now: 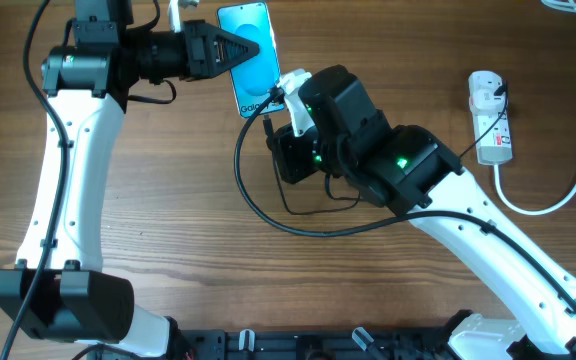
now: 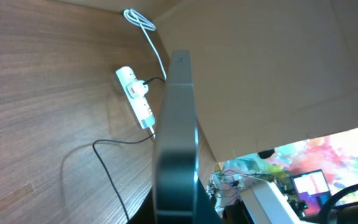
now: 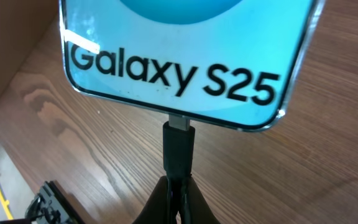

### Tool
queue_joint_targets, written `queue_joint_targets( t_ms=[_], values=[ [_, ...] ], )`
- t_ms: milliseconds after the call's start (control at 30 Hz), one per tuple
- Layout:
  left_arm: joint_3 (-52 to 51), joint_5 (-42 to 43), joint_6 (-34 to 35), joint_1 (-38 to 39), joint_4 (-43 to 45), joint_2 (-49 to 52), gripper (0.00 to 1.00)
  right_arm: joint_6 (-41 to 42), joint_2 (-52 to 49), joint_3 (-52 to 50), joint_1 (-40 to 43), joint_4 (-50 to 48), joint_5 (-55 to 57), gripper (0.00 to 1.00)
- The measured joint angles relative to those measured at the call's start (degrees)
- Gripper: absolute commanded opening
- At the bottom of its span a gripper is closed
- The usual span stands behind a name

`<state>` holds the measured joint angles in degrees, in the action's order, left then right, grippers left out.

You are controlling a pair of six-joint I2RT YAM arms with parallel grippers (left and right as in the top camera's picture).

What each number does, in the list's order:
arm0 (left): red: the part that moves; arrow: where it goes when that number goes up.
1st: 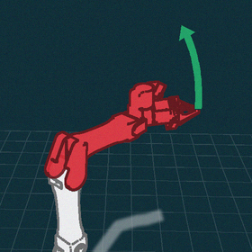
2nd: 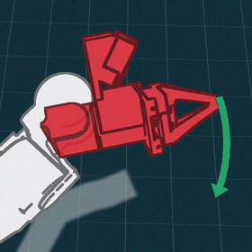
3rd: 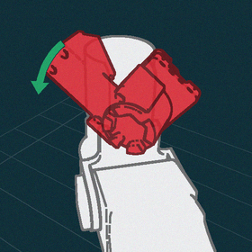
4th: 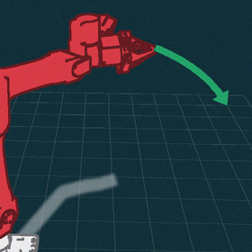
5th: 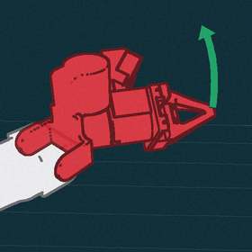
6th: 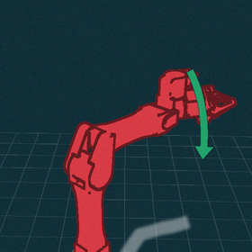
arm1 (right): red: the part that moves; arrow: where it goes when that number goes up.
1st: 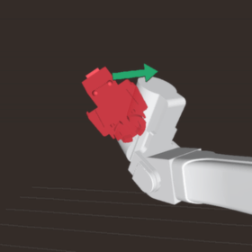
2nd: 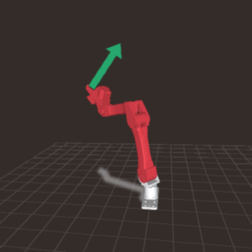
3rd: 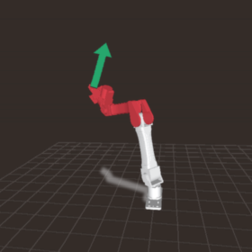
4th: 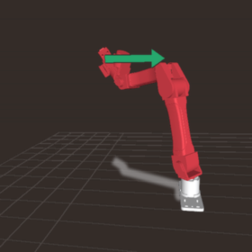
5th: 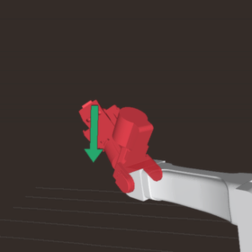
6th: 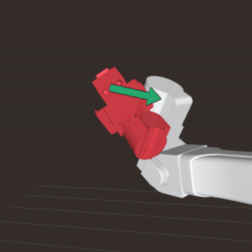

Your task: Plug charger to phone and switch on socket

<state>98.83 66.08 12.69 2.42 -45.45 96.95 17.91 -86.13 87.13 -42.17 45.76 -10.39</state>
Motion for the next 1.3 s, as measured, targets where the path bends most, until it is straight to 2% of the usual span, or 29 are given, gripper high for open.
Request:
queue_joint_targets(
  t_ms=[300, 1300],
  values=[
    [0.0, 0.0, -1.9, 0.0, 0.0, 0.0, 0.04, 0.7, 0.0, 0.0, 0.0, -0.5, 0.2, 0.04],
    [0.0, 0.0, -2.0, 0.0, 0.7, 0.0, 0.04, 1.4, 0.0, 0.0, 0.0, -1.1, 0.2, 0.04]
  ],
)
